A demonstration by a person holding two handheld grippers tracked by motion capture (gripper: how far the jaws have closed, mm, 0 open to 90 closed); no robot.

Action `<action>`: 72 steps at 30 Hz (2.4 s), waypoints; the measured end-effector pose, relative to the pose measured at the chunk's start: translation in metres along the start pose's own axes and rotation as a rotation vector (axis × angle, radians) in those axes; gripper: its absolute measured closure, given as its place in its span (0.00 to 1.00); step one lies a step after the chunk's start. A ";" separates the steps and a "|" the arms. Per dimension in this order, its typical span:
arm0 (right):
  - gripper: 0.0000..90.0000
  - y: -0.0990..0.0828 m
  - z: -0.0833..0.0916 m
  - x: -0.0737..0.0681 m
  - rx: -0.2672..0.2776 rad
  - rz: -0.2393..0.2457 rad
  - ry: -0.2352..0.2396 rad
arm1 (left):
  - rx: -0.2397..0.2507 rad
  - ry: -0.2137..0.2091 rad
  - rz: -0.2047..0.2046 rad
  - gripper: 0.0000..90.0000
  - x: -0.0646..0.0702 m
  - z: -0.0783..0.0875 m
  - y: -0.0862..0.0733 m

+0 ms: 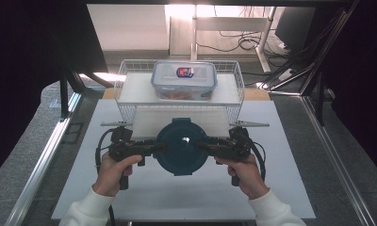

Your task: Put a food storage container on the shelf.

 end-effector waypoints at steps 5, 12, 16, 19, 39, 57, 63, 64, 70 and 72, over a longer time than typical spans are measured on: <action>0.43 0.013 0.003 -0.004 0.012 0.011 0.000 | 0.007 0.010 -0.022 0.50 0.005 0.007 0.013; 0.43 0.029 0.007 -0.009 0.028 0.035 -0.005 | 0.020 0.003 -0.032 0.50 0.008 0.013 0.027; 0.43 0.037 0.010 -0.012 0.026 0.045 -0.008 | 0.017 0.010 -0.042 0.49 0.012 0.017 0.036; 0.43 0.047 0.012 -0.014 0.040 0.056 -0.008 | 0.026 0.012 -0.051 0.49 0.014 0.019 0.042; 0.43 0.090 0.023 -0.017 0.063 0.070 -0.002 | 0.044 0.031 -0.090 0.49 0.027 0.033 0.090; 0.43 0.142 0.041 -0.016 0.097 0.077 -0.021 | 0.038 0.030 -0.124 0.49 0.039 0.036 0.146; 0.43 0.158 0.041 -0.012 0.103 0.069 -0.025 | 0.031 0.020 -0.122 0.49 0.033 0.036 0.167; 0.43 0.165 0.039 -0.011 0.104 0.073 -0.029 | 0.030 0.017 -0.121 0.49 0.032 0.036 0.170; 0.43 0.187 0.035 -0.007 0.097 0.072 -0.028 | 0.048 0.013 -0.099 0.49 0.024 0.041 0.196; 0.43 0.198 0.035 -0.006 0.095 0.064 -0.030 | 0.052 0.013 -0.094 0.49 0.024 0.041 0.203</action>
Point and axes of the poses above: each handheld gripper's, and its own axes: z roughly backward along the jaws, y roughly out of its top, x roughly to its right, the point moved 3 cm from there along -z, roughly forward along the jaws, and after that the axes turned 6 degrees about -x, right-handed, at the moved point
